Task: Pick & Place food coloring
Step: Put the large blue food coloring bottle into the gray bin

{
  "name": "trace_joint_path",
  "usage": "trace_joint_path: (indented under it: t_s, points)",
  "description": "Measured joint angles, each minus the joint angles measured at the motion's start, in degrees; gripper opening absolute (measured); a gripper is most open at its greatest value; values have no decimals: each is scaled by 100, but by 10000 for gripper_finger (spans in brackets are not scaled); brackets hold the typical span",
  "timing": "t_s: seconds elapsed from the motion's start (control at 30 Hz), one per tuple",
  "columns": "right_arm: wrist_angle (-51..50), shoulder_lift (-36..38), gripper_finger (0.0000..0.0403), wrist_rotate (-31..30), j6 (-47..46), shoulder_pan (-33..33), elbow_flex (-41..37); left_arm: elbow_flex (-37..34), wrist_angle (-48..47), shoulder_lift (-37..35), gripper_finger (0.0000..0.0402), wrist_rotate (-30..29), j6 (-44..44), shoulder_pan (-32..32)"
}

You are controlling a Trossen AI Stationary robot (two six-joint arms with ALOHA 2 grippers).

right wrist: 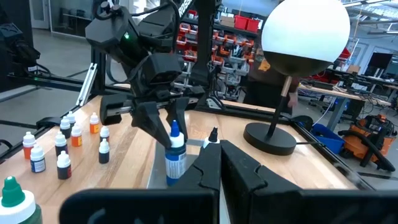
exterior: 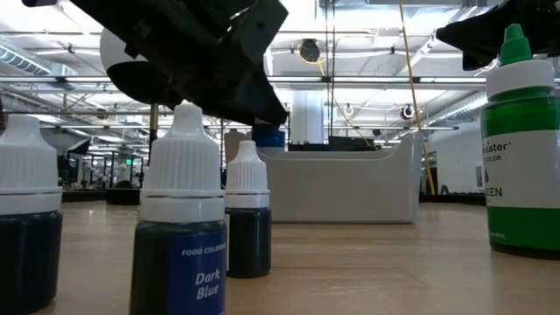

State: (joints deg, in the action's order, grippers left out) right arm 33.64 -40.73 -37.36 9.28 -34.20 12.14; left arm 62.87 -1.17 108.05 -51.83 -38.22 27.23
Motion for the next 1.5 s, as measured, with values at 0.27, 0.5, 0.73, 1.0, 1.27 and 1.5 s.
trace_joint_path:
  t_s: [0.27, 0.5, 0.73, 1.0, 1.27, 1.5]
  points:
    - [-2, -2, 0, 2, 0, -1, 0, 2, -189, 53, 121, 79, -63, -20]
    - [-3, -2, 0, 2, 9, -2, 0, 7, -460, 44, 121, 61, -151, -20]
    - [-2, -2, 0, 2, 17, -2, 0, 9, -508, 42, 121, 177, -143, -79]
    - [-4, -2, 0, 2, 17, 0, 0, 9, -575, 42, 132, 246, -153, -112]
    - [-4, -2, 0, 2, 20, -2, 0, 9, -603, 37, 141, 460, -201, -96]
    - [-6, -2, 0, 4, 20, -1, 0, 7, -514, -37, 144, 513, -86, 27]
